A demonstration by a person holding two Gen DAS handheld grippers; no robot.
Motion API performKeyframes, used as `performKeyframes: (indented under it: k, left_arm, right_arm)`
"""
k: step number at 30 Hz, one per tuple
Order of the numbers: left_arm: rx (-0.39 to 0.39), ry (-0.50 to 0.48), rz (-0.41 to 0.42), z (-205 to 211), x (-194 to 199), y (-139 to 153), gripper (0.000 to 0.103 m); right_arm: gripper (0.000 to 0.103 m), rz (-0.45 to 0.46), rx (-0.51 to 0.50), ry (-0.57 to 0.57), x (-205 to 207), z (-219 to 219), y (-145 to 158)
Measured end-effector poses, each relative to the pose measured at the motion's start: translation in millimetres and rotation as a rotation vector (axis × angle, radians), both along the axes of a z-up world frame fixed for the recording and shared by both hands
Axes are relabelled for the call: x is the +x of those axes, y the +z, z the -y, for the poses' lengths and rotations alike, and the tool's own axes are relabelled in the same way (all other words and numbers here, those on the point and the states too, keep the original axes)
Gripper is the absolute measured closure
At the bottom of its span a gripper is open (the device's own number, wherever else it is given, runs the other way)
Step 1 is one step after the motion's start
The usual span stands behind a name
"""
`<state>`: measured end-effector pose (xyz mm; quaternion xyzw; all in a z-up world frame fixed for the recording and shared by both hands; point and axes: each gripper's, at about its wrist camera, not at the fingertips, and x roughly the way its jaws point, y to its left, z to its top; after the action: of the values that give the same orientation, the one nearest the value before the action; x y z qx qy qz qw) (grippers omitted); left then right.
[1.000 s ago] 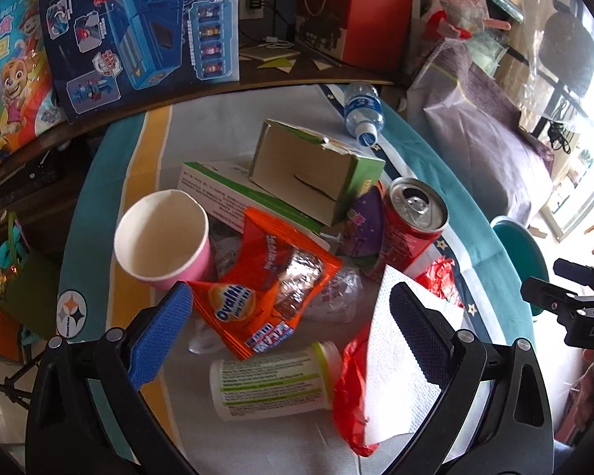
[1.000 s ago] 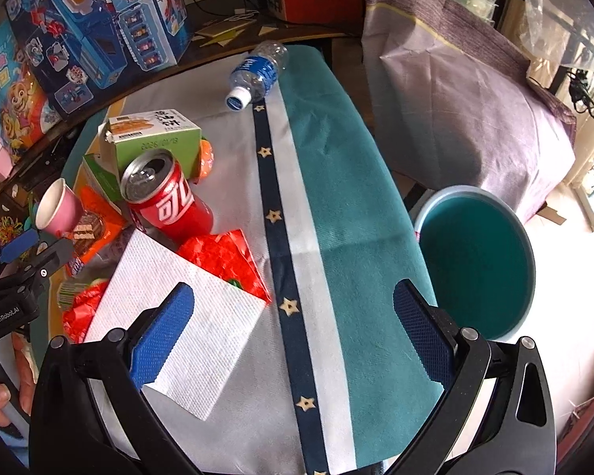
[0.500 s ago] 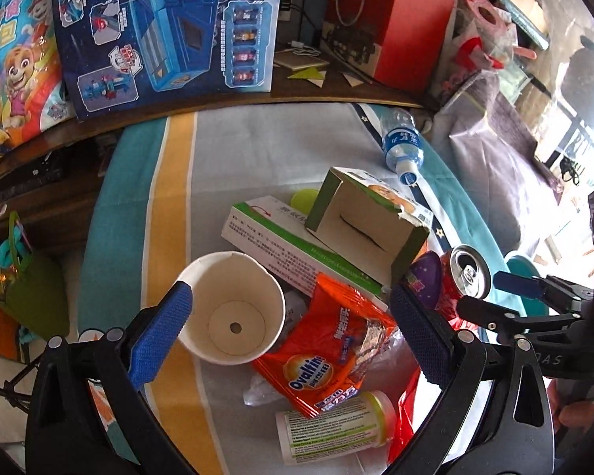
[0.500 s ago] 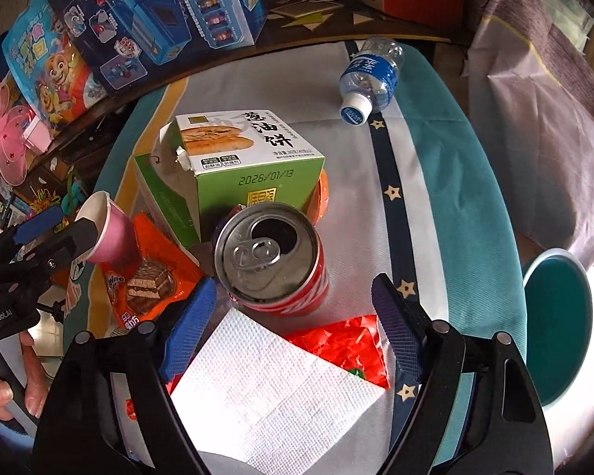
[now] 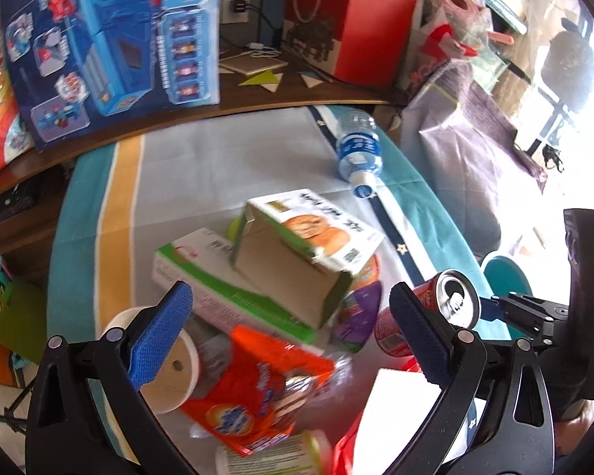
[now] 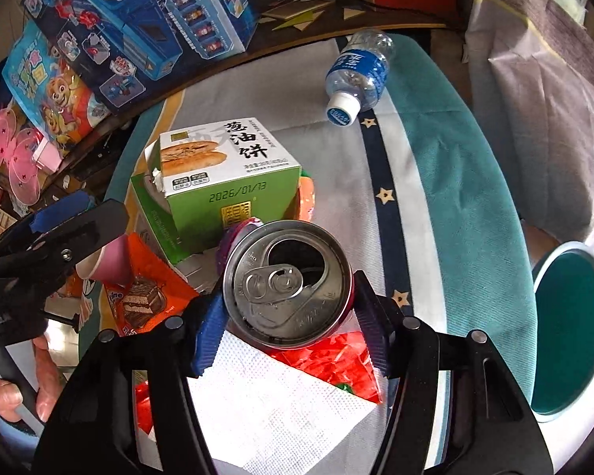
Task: Collect trash
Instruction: 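Carry the red can and bread box with both tools over the teal bin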
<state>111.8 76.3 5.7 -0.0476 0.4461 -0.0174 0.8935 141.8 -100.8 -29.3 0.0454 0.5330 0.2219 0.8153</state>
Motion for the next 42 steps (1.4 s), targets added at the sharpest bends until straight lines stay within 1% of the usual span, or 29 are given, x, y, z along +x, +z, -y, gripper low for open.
performKeyframes:
  k: [4, 6, 8, 9, 12, 13, 14, 15, 16, 17, 18, 20, 22, 26, 28, 32, 34, 37, 42]
  left_arm:
    - [0.036, -0.046, -0.016, 25, 16, -11, 0.004]
    - [0.050, -0.057, -0.036, 35, 23, -19, 0.011]
    - [0.049, -0.074, -0.068, 41, 30, -26, 0.024]
    - [0.046, -0.082, -0.084, 43, 33, -30, 0.025]
    - [0.055, -0.099, -0.113, 49, 41, -39, 0.035]
    - [0.051, -0.106, -0.125, 50, 44, -43, 0.045]
    - [0.040, -0.114, -0.138, 51, 46, -46, 0.059]
    - [0.030, -0.121, -0.146, 51, 48, -48, 0.068]
    - [0.027, -0.124, -0.151, 51, 49, -50, 0.083]
    - [0.018, -0.131, -0.151, 52, 49, -51, 0.087]
    - [0.009, -0.135, -0.143, 53, 49, -50, 0.089]
    - [0.020, -0.148, -0.104, 58, 44, -44, 0.095]
    - [0.026, -0.154, -0.072, 61, 40, -35, 0.099]
    - [0.001, -0.142, -0.036, 60, 32, -16, 0.099]
    - [0.001, -0.140, -0.008, 60, 25, -5, 0.099]
    - [-0.020, -0.156, 0.023, 66, 13, 15, 0.099]
    - [-0.024, -0.182, 0.035, 76, 8, 24, 0.099]
    - [-0.032, -0.249, 0.036, 99, 1, 31, 0.099]
    - [-0.049, -0.382, 0.005, 157, -5, 26, 0.099]
  right_arm:
    - [0.046, 0.004, 0.009, -0.056, 3, 29, 3]
    - [0.046, -0.002, 0.017, -0.080, 5, 42, 2]
    - [0.046, -0.007, 0.025, -0.099, 7, 52, 0]
    - [0.045, -0.009, 0.029, -0.105, 8, 55, -1]
    - [0.045, -0.019, 0.041, -0.115, 11, 60, -5]
    - [0.045, -0.021, 0.045, -0.115, 12, 60, -7]
    - [0.045, -0.023, 0.049, -0.115, 13, 61, -8]
    - [0.045, -0.024, 0.051, -0.114, 13, 62, -9]
    - [0.045, -0.025, 0.054, -0.114, 13, 62, -10]
    - [0.045, -0.027, 0.057, -0.115, 13, 62, -11]
    - [0.045, -0.029, 0.061, -0.117, 13, 63, -12]
    - [0.046, -0.028, 0.071, -0.119, 13, 65, -12]
    - [0.046, -0.024, 0.075, -0.119, 12, 67, -11]
    - [0.046, 0.003, 0.097, -0.125, 8, 72, -3]
    - [0.046, 0.013, 0.108, -0.131, 5, 76, 2]
    - [0.046, 0.031, 0.130, -0.154, 1, 88, 12]
    - [0.046, 0.046, 0.142, -0.174, -3, 98, 18]
    - [0.046, 0.068, 0.156, -0.217, -9, 119, 25]
    - [0.046, 0.096, 0.163, -0.321, -24, 171, 34]
